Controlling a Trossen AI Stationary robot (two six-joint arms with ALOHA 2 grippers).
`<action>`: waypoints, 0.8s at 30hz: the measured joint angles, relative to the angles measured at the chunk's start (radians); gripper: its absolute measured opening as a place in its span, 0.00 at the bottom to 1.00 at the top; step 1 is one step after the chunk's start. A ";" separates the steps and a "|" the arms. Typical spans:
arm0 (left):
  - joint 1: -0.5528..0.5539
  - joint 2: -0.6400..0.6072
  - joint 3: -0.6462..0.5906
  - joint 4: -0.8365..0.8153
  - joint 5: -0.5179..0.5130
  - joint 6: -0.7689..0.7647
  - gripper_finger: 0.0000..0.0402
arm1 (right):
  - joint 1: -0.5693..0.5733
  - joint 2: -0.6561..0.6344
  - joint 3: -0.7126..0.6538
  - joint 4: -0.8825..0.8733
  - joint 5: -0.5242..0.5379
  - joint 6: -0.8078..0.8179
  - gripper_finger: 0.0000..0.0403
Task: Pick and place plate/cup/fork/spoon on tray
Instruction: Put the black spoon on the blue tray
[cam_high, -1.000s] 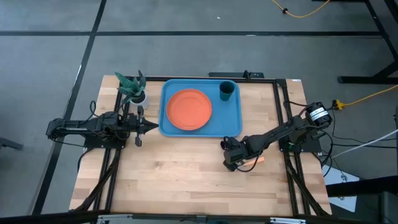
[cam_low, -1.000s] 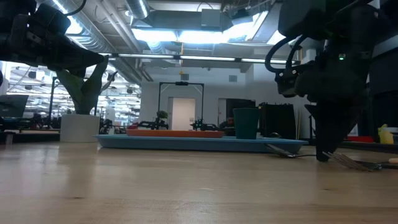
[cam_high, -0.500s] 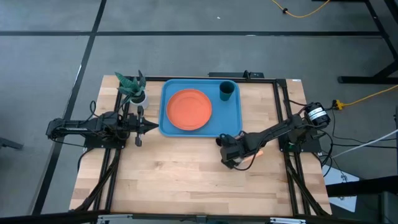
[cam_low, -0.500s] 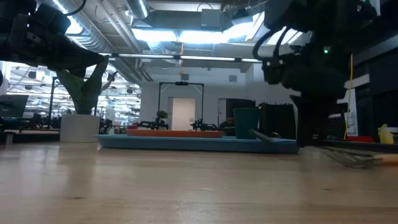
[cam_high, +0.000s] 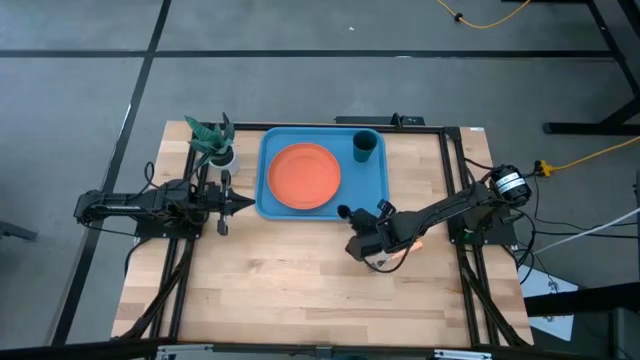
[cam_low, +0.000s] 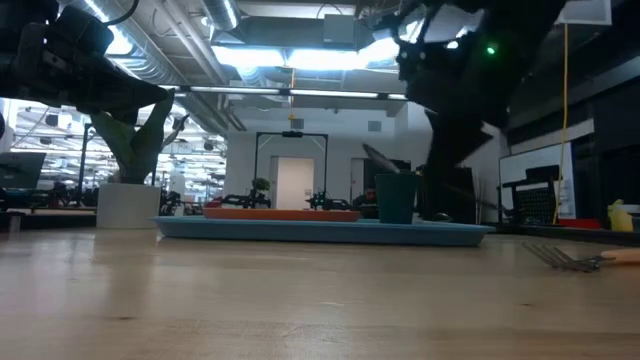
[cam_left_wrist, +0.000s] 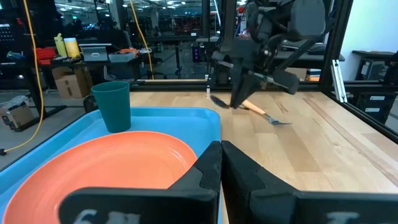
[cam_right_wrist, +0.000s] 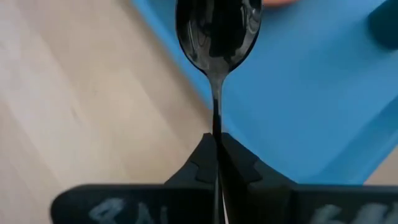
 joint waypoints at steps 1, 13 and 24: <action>0.000 0.000 0.000 0.000 0.000 0.000 0.00 | 0.000 0.000 0.010 -0.004 0.023 0.001 0.01; 0.000 0.000 0.000 0.000 0.000 0.000 0.00 | -0.076 -0.002 0.068 -0.144 0.187 0.280 0.01; 0.000 0.000 0.000 0.000 0.000 0.000 0.00 | -0.170 -0.002 0.068 -0.104 0.207 0.376 0.01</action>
